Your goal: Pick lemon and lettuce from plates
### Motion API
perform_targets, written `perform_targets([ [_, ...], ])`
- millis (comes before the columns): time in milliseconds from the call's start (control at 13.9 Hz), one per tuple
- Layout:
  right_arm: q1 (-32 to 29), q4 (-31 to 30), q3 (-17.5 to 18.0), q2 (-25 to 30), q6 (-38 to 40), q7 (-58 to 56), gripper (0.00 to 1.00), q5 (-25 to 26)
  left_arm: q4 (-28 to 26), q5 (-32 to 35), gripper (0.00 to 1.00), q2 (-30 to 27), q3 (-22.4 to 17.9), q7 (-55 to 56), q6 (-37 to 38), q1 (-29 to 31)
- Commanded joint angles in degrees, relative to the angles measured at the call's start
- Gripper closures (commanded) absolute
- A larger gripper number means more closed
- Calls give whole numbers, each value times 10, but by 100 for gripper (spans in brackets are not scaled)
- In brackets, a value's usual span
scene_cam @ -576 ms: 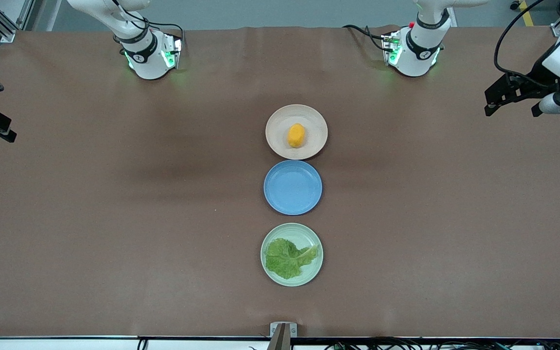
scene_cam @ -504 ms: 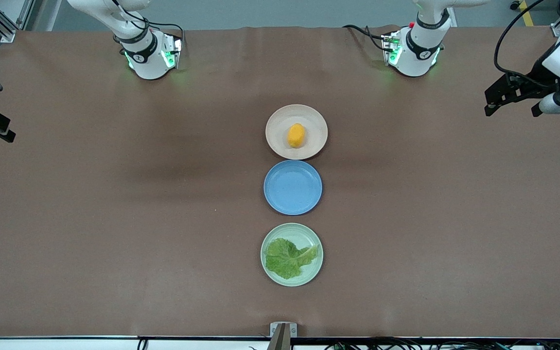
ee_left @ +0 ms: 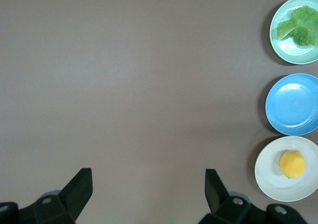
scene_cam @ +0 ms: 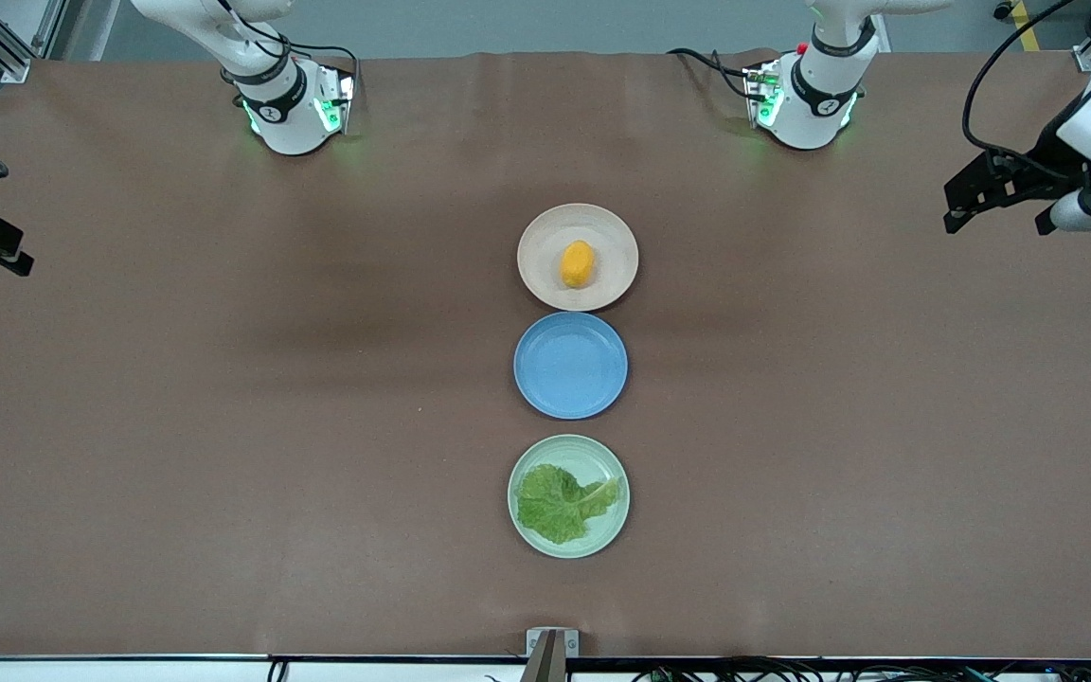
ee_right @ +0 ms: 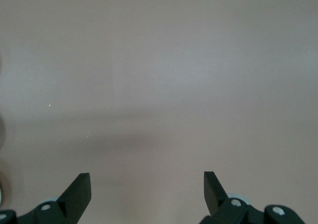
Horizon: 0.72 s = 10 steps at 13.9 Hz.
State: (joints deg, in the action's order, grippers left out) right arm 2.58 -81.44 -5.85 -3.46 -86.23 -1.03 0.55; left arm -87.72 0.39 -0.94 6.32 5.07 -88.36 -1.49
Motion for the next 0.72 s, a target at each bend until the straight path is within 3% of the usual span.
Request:
perform_targets([
  [0,46,-49,7,30,0,95,0,-13,38,7,0,65,13,0,4,-21],
  [288,222,-107,7,36,-33,328,0,-13,35,8,0,149,17,59,-94,-95],
  [504,361,-183,7,29,-161,509,0,-13,35,9,0,231,16,72,-204,-143],
  [647,431,-195,7,-17,-219,605,0,-19,35,23,0,276,15,69,-286,-174],
])
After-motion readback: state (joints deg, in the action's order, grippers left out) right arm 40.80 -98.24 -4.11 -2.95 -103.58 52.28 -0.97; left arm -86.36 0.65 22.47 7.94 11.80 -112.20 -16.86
